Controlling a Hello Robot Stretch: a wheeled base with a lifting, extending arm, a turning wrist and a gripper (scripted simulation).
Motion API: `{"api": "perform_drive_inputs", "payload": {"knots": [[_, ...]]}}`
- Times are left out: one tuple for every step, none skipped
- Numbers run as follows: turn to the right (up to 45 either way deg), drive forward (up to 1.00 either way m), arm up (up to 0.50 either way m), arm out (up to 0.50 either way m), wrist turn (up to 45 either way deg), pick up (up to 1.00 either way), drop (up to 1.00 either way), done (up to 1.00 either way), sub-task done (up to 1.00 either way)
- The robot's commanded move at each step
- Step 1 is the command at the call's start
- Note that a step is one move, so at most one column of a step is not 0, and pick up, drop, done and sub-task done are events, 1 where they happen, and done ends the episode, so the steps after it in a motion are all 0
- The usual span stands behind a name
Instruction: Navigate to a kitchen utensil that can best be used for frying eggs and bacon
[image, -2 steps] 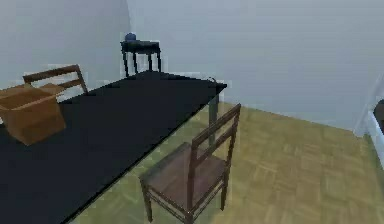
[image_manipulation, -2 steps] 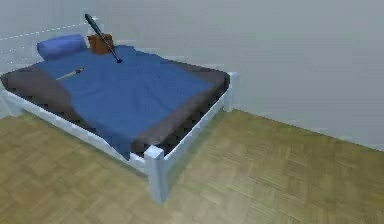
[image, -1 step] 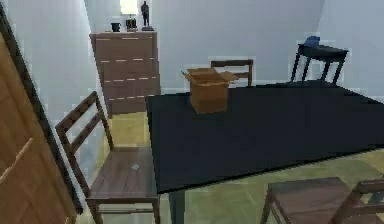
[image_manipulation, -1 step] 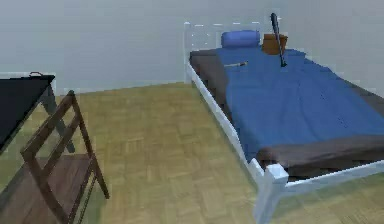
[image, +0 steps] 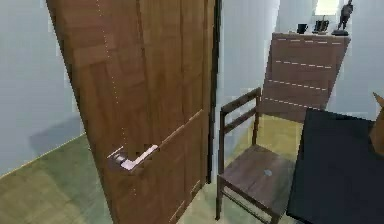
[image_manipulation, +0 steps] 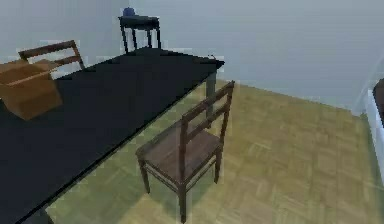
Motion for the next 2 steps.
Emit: {"api": "perform_drive_inputs", "payload": {"knots": [[-45.0,0.00,0.00,0.00,0.0,0.00,0.00,0.00,0.00],[-24.0,0.00,0.00,0.00,0.0,0.00,0.00,0.00,0.00]]}}
